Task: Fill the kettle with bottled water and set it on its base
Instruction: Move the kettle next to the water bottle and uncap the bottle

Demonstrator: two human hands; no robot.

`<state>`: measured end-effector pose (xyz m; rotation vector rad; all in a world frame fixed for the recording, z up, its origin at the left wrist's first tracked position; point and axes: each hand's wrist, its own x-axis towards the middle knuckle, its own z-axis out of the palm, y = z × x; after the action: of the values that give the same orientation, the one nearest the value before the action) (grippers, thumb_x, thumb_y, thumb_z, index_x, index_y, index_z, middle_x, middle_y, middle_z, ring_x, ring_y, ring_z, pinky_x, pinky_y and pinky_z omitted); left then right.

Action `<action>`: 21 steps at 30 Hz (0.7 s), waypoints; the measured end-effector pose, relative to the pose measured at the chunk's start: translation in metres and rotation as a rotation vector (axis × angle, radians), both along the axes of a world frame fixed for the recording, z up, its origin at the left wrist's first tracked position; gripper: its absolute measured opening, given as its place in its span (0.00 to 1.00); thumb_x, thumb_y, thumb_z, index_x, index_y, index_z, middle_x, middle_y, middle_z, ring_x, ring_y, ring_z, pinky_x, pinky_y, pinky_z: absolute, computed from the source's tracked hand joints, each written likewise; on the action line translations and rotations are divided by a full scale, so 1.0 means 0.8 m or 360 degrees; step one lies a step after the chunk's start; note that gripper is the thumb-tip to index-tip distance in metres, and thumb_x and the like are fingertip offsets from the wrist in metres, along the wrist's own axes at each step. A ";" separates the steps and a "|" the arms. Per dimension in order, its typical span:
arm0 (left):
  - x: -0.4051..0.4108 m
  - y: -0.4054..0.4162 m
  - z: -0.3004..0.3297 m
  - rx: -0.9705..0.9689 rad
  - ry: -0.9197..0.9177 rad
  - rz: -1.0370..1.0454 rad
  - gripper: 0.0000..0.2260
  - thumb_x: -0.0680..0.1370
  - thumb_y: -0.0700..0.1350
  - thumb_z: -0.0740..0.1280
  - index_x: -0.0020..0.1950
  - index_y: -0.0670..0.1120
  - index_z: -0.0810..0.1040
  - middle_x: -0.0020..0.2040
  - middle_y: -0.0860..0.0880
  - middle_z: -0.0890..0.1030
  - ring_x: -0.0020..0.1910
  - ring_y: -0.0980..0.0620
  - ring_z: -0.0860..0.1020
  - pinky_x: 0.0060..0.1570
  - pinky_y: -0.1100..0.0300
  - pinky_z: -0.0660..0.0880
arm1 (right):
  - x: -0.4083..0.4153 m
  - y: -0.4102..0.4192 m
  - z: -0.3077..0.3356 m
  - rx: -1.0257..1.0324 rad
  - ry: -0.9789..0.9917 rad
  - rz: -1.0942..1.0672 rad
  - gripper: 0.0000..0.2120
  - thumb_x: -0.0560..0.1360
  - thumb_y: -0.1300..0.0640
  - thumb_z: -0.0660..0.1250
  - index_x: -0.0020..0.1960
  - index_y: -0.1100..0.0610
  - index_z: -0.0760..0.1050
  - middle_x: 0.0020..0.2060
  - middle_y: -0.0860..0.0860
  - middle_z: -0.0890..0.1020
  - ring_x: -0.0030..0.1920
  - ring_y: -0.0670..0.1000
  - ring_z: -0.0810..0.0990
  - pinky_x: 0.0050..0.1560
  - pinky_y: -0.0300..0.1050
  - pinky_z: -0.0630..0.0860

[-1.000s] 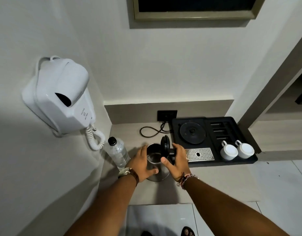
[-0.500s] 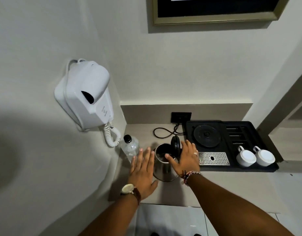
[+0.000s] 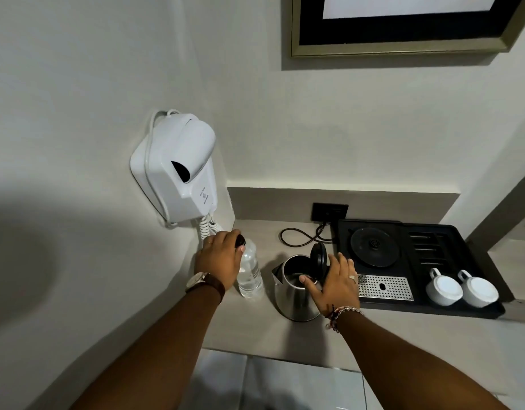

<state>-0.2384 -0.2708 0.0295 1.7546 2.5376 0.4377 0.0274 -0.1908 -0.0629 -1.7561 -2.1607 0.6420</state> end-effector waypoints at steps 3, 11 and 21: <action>0.000 -0.003 -0.001 0.0290 -0.0200 -0.0020 0.12 0.81 0.50 0.69 0.62 0.46 0.80 0.60 0.45 0.79 0.60 0.40 0.75 0.62 0.45 0.73 | 0.000 0.001 0.000 -0.0010 0.0003 -0.0003 0.50 0.72 0.24 0.62 0.81 0.57 0.58 0.81 0.59 0.59 0.82 0.63 0.52 0.81 0.64 0.56; 0.023 -0.040 -0.043 0.0601 -0.0204 -0.0301 0.16 0.79 0.58 0.69 0.59 0.49 0.81 0.56 0.48 0.79 0.55 0.47 0.76 0.53 0.55 0.74 | 0.000 0.002 0.001 -0.0015 0.0017 -0.0009 0.50 0.72 0.25 0.62 0.80 0.58 0.59 0.81 0.60 0.59 0.82 0.64 0.53 0.81 0.64 0.56; 0.063 -0.064 -0.202 -0.0748 -0.0238 -0.0257 0.20 0.83 0.49 0.64 0.76 0.53 0.72 0.72 0.48 0.71 0.70 0.43 0.69 0.69 0.49 0.69 | 0.000 -0.002 -0.006 -0.0016 0.0028 -0.0030 0.48 0.74 0.27 0.64 0.81 0.59 0.58 0.82 0.60 0.58 0.82 0.64 0.53 0.81 0.64 0.54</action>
<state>-0.1882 -0.3218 -0.1322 1.6526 2.1464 -0.0357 0.0272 -0.1925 -0.0680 -1.7673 -2.1301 0.6626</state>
